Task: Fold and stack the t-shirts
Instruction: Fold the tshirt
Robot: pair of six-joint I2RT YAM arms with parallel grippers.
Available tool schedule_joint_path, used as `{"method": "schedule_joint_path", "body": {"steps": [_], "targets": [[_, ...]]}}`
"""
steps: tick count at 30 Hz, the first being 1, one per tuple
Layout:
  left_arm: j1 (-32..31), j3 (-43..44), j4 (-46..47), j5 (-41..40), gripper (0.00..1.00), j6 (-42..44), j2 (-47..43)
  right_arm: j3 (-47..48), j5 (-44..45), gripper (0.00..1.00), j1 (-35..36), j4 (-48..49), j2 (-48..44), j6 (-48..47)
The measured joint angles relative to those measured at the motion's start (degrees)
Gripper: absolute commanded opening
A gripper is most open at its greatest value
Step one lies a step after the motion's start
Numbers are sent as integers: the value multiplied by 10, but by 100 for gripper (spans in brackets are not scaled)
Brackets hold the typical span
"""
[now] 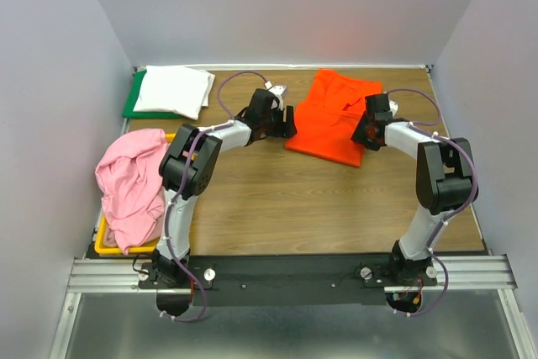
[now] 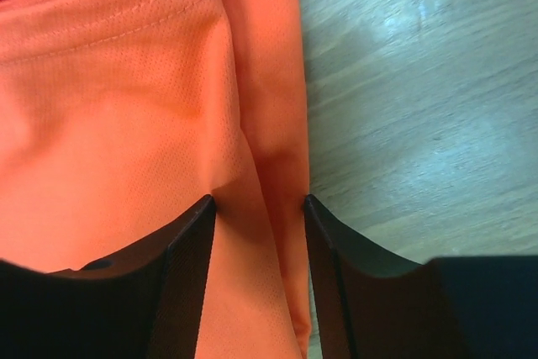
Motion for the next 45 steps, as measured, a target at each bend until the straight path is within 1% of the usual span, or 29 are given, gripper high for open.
{"method": "schedule_joint_path", "body": {"steps": [5,6,8,11,12,13,14,16,20,22,25,27,28,29,31,32,33,35,39,45], "targets": [[-1,-34,14,-2,75,-4,-23,0,-19,38,0,1,11,-10],[-1,-40,17,-4,75,-5,-27,0,-22,33,0,2,11,-11],[-3,-61,25,-7,74,-10,-42,0,-28,27,-1,3,12,-14],[-9,-96,34,-9,73,-16,-66,0,-37,15,-1,5,14,-16],[-12,-104,38,-10,73,-17,-72,-1,-40,10,-1,7,15,-16],[-15,-112,39,-11,71,-20,-78,-2,-43,2,-1,10,15,-16],[-18,-115,41,-11,71,-21,-80,-5,-45,0,-1,14,15,-15],[-26,-121,47,-11,69,-25,-83,-8,-49,0,-1,21,15,-15],[-34,-127,50,-15,61,-29,-83,-14,-57,0,-2,31,14,-16],[-38,-127,50,-22,53,-33,-83,-17,-59,0,-2,36,13,-16],[-40,-127,49,-31,50,-40,-83,-19,-61,1,-3,38,11,-16],[-42,-127,47,-36,46,-41,-83,-19,-62,0,-3,39,11,-16],[-42,-127,46,-37,41,-42,-82,-19,-62,0,-3,39,11,-16],[-43,-125,45,-39,29,-42,-81,-19,-63,0,-3,39,11,-16],[-45,-120,43,-41,16,-43,-76,-19,-66,0,-3,39,11,-16],[-47,-119,42,-41,7,-42,-75,-19,-68,0,-3,39,11,-17],[-50,-119,42,-42,3,-41,-73,-19,-70,0,-4,40,12,-18],[-54,-120,40,-45,0,-42,-73,-19,-77,0,-4,41,13,-21],[-57,-144,43,-57,0,-43,-78,-14,-97,0,-4,42,17,-31],[-59,-227,50,-81,0,-55,-140,-8,-123,0,14,44,23,-38]]}}
